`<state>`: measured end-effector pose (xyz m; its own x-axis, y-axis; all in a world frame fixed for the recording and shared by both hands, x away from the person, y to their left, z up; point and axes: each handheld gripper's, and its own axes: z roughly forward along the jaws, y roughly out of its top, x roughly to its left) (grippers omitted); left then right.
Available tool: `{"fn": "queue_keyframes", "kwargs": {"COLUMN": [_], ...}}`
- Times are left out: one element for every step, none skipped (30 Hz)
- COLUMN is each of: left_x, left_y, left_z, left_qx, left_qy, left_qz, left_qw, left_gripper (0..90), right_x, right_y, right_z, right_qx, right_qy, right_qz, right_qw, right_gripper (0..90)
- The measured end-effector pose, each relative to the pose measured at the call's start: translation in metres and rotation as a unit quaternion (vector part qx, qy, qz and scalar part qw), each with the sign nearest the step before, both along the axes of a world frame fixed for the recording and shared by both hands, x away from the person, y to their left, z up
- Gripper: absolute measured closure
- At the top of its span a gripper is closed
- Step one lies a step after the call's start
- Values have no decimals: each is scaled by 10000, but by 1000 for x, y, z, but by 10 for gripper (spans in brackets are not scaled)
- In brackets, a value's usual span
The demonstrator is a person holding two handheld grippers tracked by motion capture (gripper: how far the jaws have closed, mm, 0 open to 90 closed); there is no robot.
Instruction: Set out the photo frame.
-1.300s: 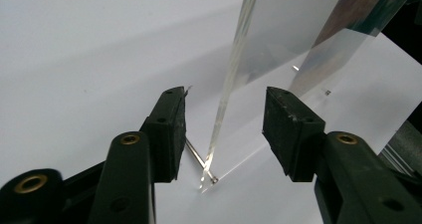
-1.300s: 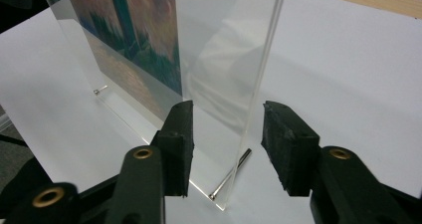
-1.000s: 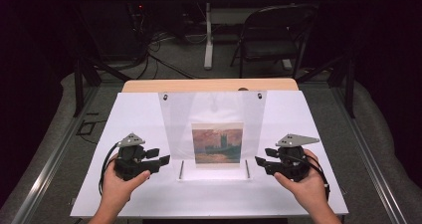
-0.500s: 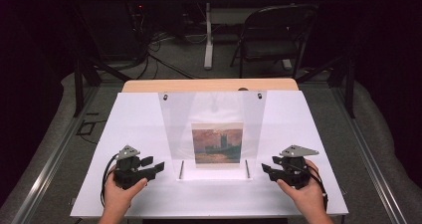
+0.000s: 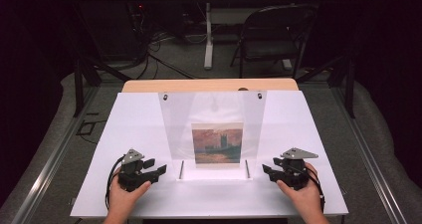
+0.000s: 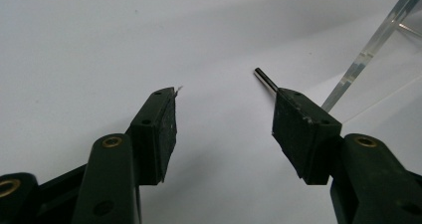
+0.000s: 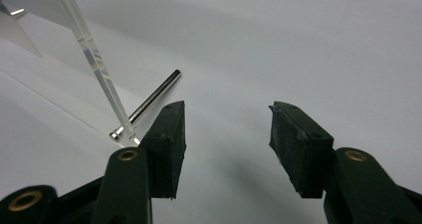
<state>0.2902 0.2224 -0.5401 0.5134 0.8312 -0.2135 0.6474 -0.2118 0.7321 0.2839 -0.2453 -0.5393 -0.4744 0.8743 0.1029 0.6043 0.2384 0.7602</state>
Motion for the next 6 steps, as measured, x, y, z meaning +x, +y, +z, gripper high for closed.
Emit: {"fn": "queue_keyframes", "kwargs": {"left_x": [0, 1, 1, 1, 2, 2], "left_y": [0, -1, -1, -2, -2, -2], "left_z": [0, -2, -2, -3, -4, -4], "left_qx": [0, 16, 27, 32, 30, 30], "left_qy": [0, -11, 44, 28, 12, 12], "left_qz": [0, 26, -9, 3, 7, 7], "left_qw": [10000, 10000, 10000, 10000, 10000, 10000], "left_gripper": [426, 423, 421, 419, 414, 410], "right_x": [0, 1, 1, 1, 1, 1], "right_y": [0, 1, 1, 0, 0, 0], "right_z": [0, -1, -2, -2, -2, -2], "right_qx": [0, -12, -25, -20, -23, -23], "right_qy": [0, 29, 30, 22, 45, 45], "right_qz": [0, 4, 3, -3, -20, -20], "right_qw": [10000, 10000, 10000, 10000, 10000, 10000], "right_gripper": [474, 467, 464, 463, 462, 462]}}
